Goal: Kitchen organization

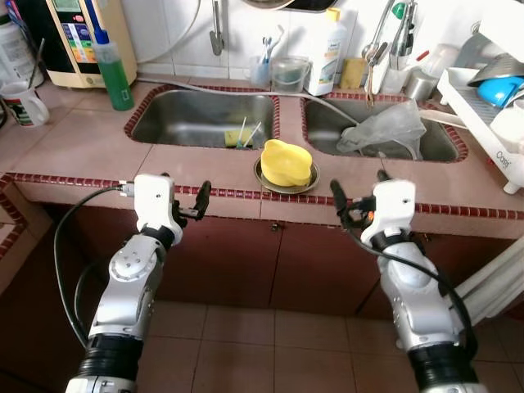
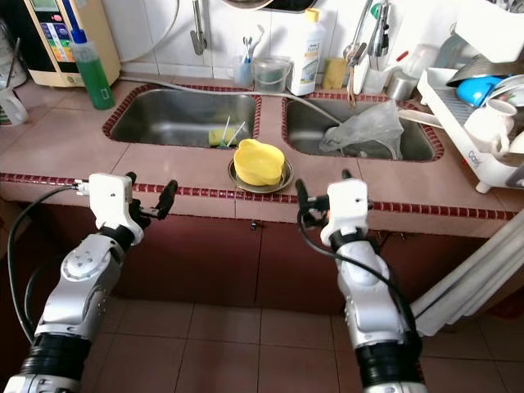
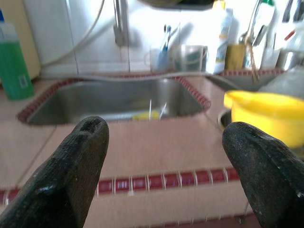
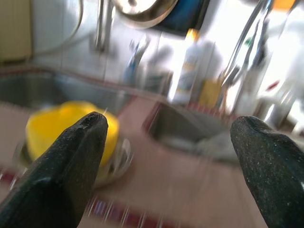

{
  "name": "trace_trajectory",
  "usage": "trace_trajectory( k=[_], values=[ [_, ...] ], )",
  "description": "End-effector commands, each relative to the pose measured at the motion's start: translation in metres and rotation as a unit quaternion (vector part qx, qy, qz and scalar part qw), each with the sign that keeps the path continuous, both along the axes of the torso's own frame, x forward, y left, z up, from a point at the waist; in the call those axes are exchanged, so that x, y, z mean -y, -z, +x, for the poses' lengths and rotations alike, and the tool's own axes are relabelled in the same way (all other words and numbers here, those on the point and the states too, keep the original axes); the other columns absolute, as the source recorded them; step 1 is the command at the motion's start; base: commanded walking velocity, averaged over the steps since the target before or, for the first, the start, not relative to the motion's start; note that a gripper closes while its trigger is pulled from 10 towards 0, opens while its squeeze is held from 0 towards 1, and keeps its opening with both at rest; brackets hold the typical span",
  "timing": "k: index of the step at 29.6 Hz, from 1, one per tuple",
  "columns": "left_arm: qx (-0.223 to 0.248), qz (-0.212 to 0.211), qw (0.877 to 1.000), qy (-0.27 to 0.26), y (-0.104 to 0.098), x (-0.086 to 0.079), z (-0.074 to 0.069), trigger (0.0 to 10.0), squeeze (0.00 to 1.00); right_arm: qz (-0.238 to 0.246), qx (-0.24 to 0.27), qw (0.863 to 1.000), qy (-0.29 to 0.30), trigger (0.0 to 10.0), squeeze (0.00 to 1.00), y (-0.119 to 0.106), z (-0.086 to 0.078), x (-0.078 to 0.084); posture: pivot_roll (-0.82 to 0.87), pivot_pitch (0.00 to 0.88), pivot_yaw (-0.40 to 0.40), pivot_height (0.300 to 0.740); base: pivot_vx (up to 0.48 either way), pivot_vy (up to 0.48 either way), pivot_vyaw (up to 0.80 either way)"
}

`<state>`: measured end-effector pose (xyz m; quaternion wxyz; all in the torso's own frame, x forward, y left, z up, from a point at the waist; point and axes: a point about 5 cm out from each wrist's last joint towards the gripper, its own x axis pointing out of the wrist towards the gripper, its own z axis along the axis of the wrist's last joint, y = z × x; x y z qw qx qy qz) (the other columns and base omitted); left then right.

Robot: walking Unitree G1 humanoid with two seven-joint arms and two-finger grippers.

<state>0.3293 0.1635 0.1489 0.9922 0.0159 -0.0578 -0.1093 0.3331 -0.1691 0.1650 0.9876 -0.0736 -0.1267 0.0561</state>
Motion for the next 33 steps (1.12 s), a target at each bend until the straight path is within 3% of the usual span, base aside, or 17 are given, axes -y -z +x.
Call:
trace_trajectory(
  k=[1, 7, 13, 33],
  values=[
    [0.019, 0.0, 1.0, 0.012, -0.012, 0.003, 0.002, 10.0, 0.0, 0.001, 0.0, 1.0, 0.003, 10.0, 0.0, -0.003, 0.002, 0.003, -0.05, 0.002, 0.008, 0.74, 0.0, 0.0, 0.0],
    [0.014, 0.006, 1.0, 0.022, -0.014, 0.008, 0.002, 10.0, 0.0, 0.0, 0.008, 1.0, 0.0, 10.0, 0.0, -0.008, 0.005, 0.0, -0.04, 0.013, 0.003, 0.74, 0.0, 0.0, 0.0],
    [0.01, -0.004, 1.0, 0.024, -0.01, 0.012, -0.001, 10.0, 0.0, 0.003, -0.001, 1.0, -0.014, 10.0, 0.0, 0.0, -0.003, -0.009, -0.05, 0.019, -0.006, 0.74, 0.264, 0.0, 0.0],
    [0.0, -0.011, 1.0, 0.02, -0.008, 0.014, -0.004, 10.0, 0.0, 0.018, -0.016, 0.999, -0.028, 10.0, 0.0, 0.005, -0.008, -0.009, -0.03, 0.002, -0.018, 0.74, 0.329, 0.0, 0.0]
  ],
)
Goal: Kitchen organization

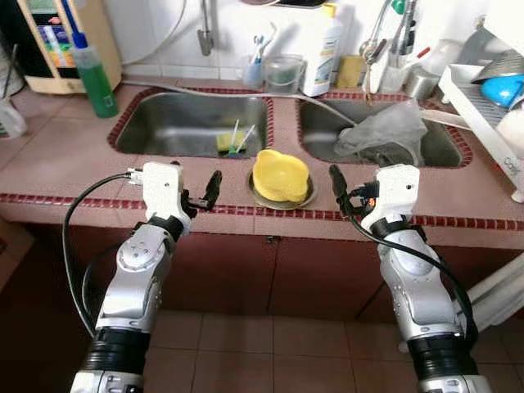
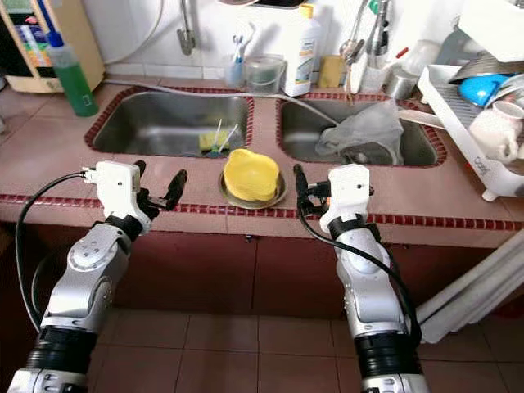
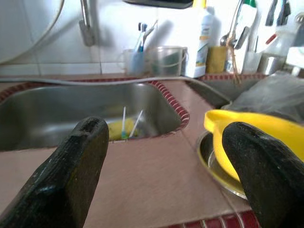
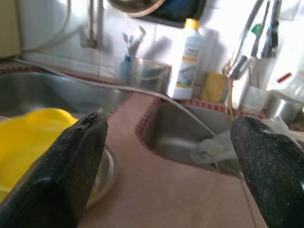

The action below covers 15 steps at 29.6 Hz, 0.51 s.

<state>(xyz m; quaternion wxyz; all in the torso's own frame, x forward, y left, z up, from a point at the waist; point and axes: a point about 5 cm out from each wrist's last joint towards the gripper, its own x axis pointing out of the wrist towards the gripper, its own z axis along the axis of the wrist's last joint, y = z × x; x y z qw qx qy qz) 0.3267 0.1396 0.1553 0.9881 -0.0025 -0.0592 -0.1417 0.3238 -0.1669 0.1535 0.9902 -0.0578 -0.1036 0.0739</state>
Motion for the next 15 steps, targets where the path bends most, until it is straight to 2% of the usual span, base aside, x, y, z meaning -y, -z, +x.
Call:
trace_trajectory(
  k=[1, 11, 15],
  values=[
    [0.001, 0.005, 1.0, -0.014, -0.0019, -0.01, -0.001, 10.0, 0.0, 0.006, 0.009, 1.0, -0.011, 10.0, 0.0, -0.0062, 0.0006, -0.0073, -0.03, 0.001, -0.018, 0.74, 0.345, 0.0, 0.0],
    [-0.001, 0.004, 1.0, -0.015, -0.0028, -0.0096, -0.0003, 10.0, 0.0, 0.006, -0.005, 1.0, -0.019, 10.0, 0.0, -0.0028, -0.0016, -0.0059, -0.04, 0.0, -0.019, 0.74, 0.338, 0.0, 0.0],
    [0.007, 0.0, 1.0, -0.005, -0.0054, -0.0048, -0.0026, 10.0, 0.0, -0.011, -0.012, 0.999, -0.039, 10.0, 0.0, -0.0035, -0.0015, -0.005, -0.04, 0.006, -0.014, 0.74, 0.0, 0.0, 0.0]
  ],
)
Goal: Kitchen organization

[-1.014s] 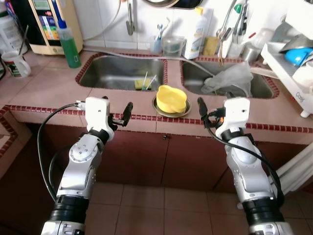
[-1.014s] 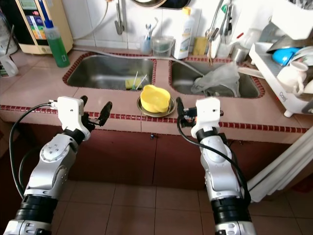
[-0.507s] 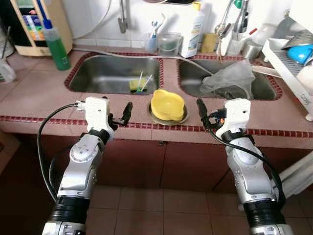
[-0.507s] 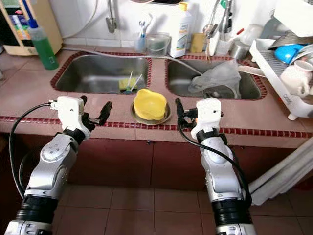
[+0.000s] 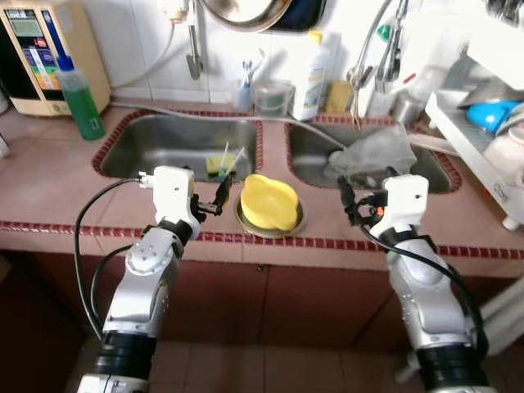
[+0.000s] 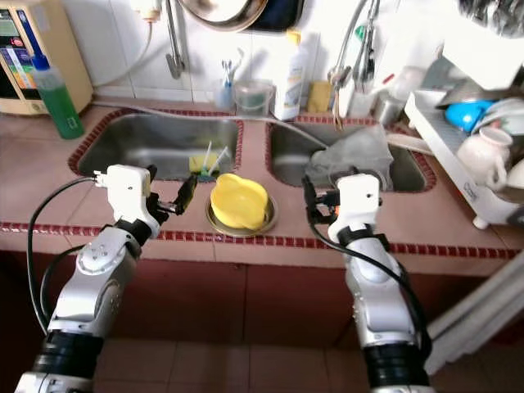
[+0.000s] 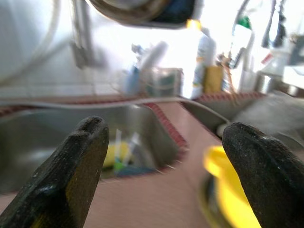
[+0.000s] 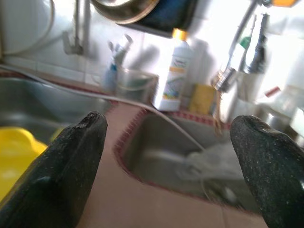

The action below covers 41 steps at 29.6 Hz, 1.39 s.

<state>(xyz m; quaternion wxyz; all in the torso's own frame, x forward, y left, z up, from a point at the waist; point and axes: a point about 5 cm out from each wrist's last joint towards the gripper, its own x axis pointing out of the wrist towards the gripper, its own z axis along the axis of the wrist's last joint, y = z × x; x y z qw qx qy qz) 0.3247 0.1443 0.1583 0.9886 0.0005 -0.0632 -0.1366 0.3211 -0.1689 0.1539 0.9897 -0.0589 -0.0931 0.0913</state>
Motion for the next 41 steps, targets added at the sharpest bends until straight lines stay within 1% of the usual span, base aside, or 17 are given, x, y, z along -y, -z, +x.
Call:
trace_trajectory(
  k=[1, 4, 6, 7, 9, 11, 13, 15, 16, 17, 21, 23, 25, 27, 29, 34, 41],
  values=[
    [0.008, 0.004, 1.0, 0.007, -0.004, 0.002, -0.002, 10.0, 0.0, -0.009, -0.004, 1.0, -0.028, 10.0, 0.0, -0.003, 0.002, -0.006, -0.04, 0.008, -0.015, 0.74, 0.0, 0.0, 0.0],
    [0.005, -0.001, 1.0, 0.029, -0.005, 0.006, -0.005, 10.0, 0.0, -0.015, -0.01, 0.999, -0.037, 10.0, 0.0, -0.004, 0.004, -0.004, -0.04, 0.023, -0.015, 0.74, 0.0, 0.0, 0.0],
    [0.009, 0.018, 0.999, 0.043, -0.005, 0.01, -0.008, 10.0, 0.0, -0.028, -0.011, 0.999, -0.043, 10.0, 0.0, -0.005, 0.005, -0.002, -0.04, 0.028, -0.016, 0.74, 0.0, 0.0, 0.0],
    [0.006, 0.023, 0.998, 0.061, -0.004, 0.013, -0.011, 10.0, 0.0, -0.029, -0.014, 0.999, -0.043, 10.0, 0.0, -0.005, 0.006, 0.0, -0.03, 0.033, -0.015, 0.74, 0.0, 0.0, 0.0],
    [0.011, 0.038, 0.997, 0.073, -0.005, 0.016, -0.015, 10.0, 0.0, -0.032, -0.019, 0.998, -0.046, 10.0, 0.0, -0.005, 0.007, 0.002, -0.03, 0.046, -0.015, 0.74, 0.0, 0.0, 0.0],
    [0.012, 0.044, 0.994, 0.096, -0.007, 0.021, -0.021, 10.0, 0.0, -0.036, -0.027, 0.998, -0.051, 10.0, 0.0, -0.005, 0.01, 0.004, -0.03, 0.064, -0.013, 0.74, 0.0, 0.0, 0.0],
    [0.015, 0.053, 0.993, 0.102, -0.008, 0.022, -0.022, 10.0, 0.0, -0.034, -0.031, 0.997, -0.054, 10.0, 0.0, -0.006, 0.011, 0.005, -0.03, 0.067, -0.012, 0.74, 0.0, 0.0, 0.0],
    [0.016, 0.058, 0.991, 0.12, -0.01, 0.026, -0.026, 10.0, 0.0, -0.031, -0.037, 0.997, -0.058, 10.0, 0.0, -0.007, 0.013, 0.007, -0.02, 0.079, -0.012, 0.74, 0.0, 0.0, 0.0],
    [0.022, 0.068, 0.988, 0.138, -0.012, 0.03, -0.031, 10.0, 0.0, -0.01, -0.048, 0.997, -0.063, 10.0, 0.0, -0.01, 0.017, 0.01, -0.02, 0.084, -0.013, 0.74, 0.0, 0.0, 0.0],
    [0.023, 0.072, 0.986, 0.146, -0.013, 0.031, -0.033, 10.0, 0.0, -0.004, -0.052, 0.997, -0.065, 10.0, 0.0, -0.011, 0.019, 0.011, -0.02, 0.097, -0.012, 0.74, 0.0, 0.0, 0.0],
    [0.022, 0.076, 0.983, 0.168, -0.016, 0.036, -0.039, 10.0, 0.0, 0.002, -0.055, 0.996, -0.068, 10.0, 0.0, -0.018, 0.027, 0.015, -0.02, 0.109, -0.011, 0.74, 0.0, 0.0, 0.0],
    [0.015, 0.081, 0.98, 0.182, -0.015, 0.039, -0.043, 10.0, 0.0, 0.019, -0.06, 0.995, -0.072, 10.0, 0.0, -0.023, 0.034, 0.017, -0.02, 0.127, -0.01, 0.74, 0.0, 0.0, 0.0],
    [0.014, 0.083, 0.979, 0.183, -0.015, 0.04, -0.044, 10.0, 0.0, 0.027, -0.06, 0.995, -0.074, 10.0, 0.0, -0.024, 0.036, 0.017, -0.02, 0.127, -0.01, 0.74, 0.0, 0.0, 0.0],
    [0.011, 0.092, 0.979, 0.183, -0.012, 0.04, -0.044, 10.0, 0.0, 0.041, -0.066, 0.995, -0.068, 10.0, 0.0, -0.027, 0.043, 0.02, -0.02, 0.139, -0.006, 0.74, 0.0, 0.0, 0.0],
    [0.006, 0.083, 0.98, 0.183, -0.012, 0.042, -0.045, 10.0, 0.0, 0.05, -0.072, 0.994, -0.069, 10.0, 0.0, -0.03, 0.049, 0.02, -0.02, 0.144, -0.007, 0.74, 0.0, 0.0, 0.0],
    [0.006, 0.081, 0.979, 0.188, -0.015, 0.046, -0.049, 10.0, 0.0, 0.05, -0.084, 0.992, -0.083, 10.0, 0.0, -0.031, 0.057, 0.017, -0.01, 0.15, -0.011, 0.74, 0.0, 0.0, 0.0],
    [0.008, 0.079, 0.979, 0.185, -0.017, 0.048, -0.051, 10.0, 0.0, 0.033, -0.09, 0.989, -0.112, 10.0, 0.0, -0.034, 0.064, 0.012, 0.0, 0.154, -0.023, 0.74, 0.0, 0.0, 0.0]
  ],
)
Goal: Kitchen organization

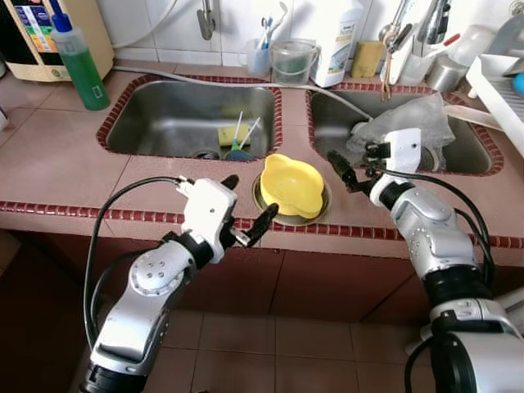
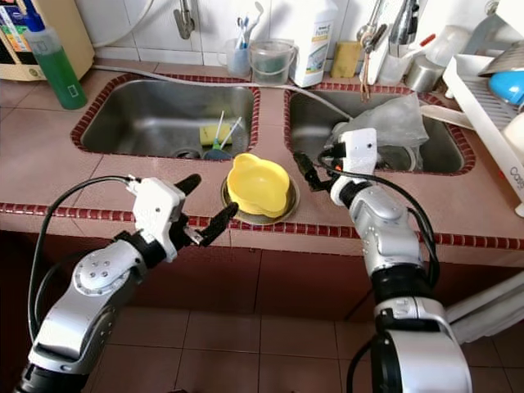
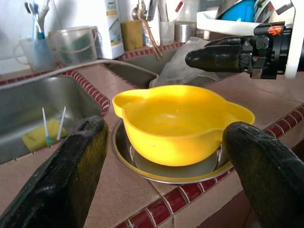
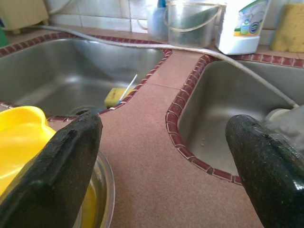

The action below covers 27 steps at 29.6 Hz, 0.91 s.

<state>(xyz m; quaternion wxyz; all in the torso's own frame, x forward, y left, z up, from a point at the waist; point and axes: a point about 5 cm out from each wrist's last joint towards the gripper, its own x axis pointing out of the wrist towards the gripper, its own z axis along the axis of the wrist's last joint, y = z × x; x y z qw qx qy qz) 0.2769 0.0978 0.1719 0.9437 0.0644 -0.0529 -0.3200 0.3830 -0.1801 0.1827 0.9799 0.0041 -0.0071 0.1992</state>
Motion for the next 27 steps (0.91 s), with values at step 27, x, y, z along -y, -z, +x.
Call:
trace_trajectory(
  k=[27],
  values=[
    [0.017, -0.005, 1.0, 0.014, -0.008, 0.014, -0.01, 10.0, 0.0, -0.021, -0.027, 0.994, -0.106, 10.0, 0.0, -0.017, 0.01, 0.002, 0.0, 0.134, -0.055, 0.74, 0.0, 0.0, 0.0]
  ],
)
